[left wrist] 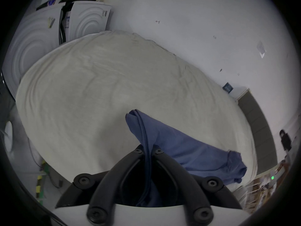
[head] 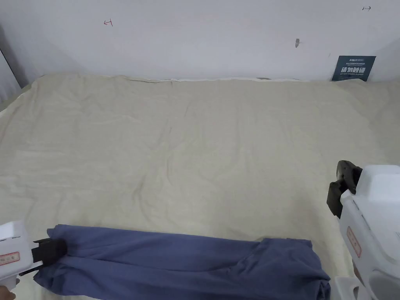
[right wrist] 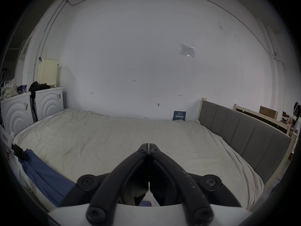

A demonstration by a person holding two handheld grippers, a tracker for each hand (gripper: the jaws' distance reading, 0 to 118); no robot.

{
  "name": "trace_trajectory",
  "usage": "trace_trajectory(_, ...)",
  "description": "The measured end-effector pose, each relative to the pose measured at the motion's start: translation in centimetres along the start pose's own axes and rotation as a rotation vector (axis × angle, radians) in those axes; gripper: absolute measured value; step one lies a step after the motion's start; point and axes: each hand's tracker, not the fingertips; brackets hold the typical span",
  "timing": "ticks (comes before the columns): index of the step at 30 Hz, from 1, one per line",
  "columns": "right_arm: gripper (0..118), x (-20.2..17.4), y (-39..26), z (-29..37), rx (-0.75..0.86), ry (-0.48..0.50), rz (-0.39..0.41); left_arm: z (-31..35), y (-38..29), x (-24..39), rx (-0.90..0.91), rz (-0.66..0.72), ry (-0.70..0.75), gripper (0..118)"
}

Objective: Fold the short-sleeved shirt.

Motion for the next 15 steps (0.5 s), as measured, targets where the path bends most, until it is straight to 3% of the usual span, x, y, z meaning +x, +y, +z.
trace_trajectory(15, 1, 1.4, 0.2, 2.6, 0.017, -0.014, 0.007, -6.1, -5.0, 21.2, -0.196, -0.279, -0.251, 7)
